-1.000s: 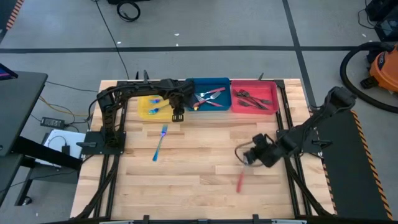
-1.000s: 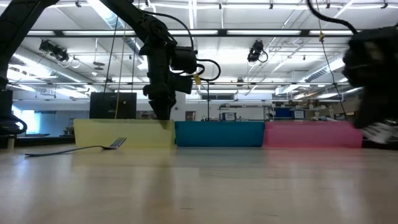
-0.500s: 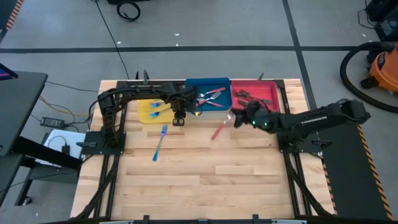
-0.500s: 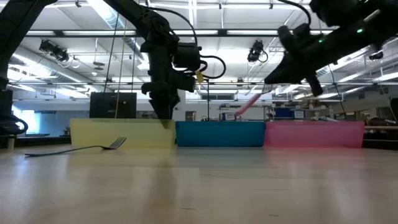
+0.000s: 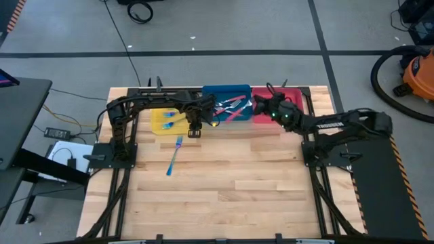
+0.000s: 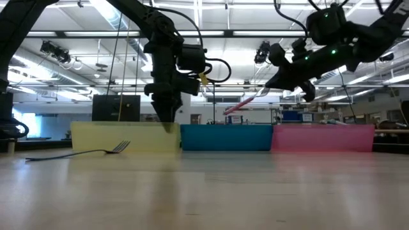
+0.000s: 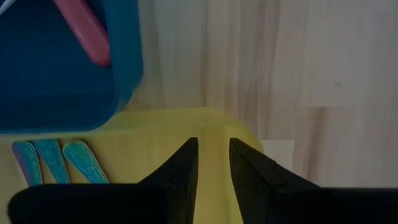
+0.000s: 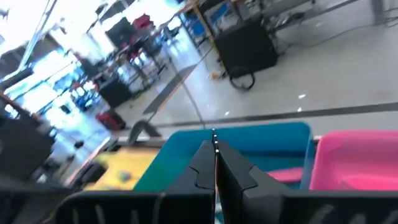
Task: Sort silverware by color (type)
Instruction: Put the pink fork into the blue bin
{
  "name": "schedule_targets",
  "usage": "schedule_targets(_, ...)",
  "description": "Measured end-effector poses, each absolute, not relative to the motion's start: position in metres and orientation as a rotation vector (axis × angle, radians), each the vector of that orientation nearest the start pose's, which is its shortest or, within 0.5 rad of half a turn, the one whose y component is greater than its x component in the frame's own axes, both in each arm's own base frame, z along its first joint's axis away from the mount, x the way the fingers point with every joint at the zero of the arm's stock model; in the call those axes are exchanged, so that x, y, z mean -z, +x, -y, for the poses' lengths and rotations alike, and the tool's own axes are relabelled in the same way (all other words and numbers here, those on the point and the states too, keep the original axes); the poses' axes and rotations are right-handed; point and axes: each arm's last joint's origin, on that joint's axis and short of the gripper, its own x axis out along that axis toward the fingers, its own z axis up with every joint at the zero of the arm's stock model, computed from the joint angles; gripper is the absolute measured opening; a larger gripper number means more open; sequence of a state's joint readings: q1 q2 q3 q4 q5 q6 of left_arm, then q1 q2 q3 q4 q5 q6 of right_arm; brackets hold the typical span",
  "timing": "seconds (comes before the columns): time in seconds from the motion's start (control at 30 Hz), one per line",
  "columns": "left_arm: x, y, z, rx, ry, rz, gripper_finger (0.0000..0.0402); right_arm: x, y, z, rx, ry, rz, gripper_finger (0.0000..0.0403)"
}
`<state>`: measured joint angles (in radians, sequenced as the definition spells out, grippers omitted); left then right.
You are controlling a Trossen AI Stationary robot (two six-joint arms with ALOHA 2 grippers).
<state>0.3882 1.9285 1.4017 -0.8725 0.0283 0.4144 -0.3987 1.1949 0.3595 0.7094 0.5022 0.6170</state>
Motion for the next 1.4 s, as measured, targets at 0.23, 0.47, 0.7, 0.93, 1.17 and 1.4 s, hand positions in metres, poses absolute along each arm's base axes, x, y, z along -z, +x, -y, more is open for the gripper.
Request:
schedule_targets(0.23, -0.183, 0.339, -0.138, -0.006, 0.025, -1.450, 0.0091, -0.186, 0.218, 0.124, 0.959, 0.576, 0.226, 0.0006)
schedule_targets(0.47, -0.183, 0.337, -0.137, -0.016, 0.000, -1.472, 0.0091, -0.187, 0.257, 0.144, 0.962, 0.524, 0.187, 0.0007)
schedule_targets(0.7, -0.183, 0.335, -0.136, -0.011, -0.006, -1.488, 0.0091, -0.165, 0.276, 0.153, 0.980, 0.523, 0.113, 0.0008)
schedule_targets(0.93, -0.183, 0.335, -0.136, -0.012, -0.005, -1.486, 0.0091, -0.144, 0.283, 0.154, 0.946, 0.548, 0.034, 0.0008)
schedule_targets(1.17, -0.183, 0.336, -0.137, -0.013, -0.005, -1.484, 0.0091, -0.138, 0.285, 0.152, 0.851, 0.574, -0.043, 0.0024)
schedule_targets(1.4, -0.183, 0.336, -0.136, -0.036, -0.031, -1.485, 0.0091, -0.138, 0.285, 0.152, 0.838, 0.558, -0.054, 0.0073)
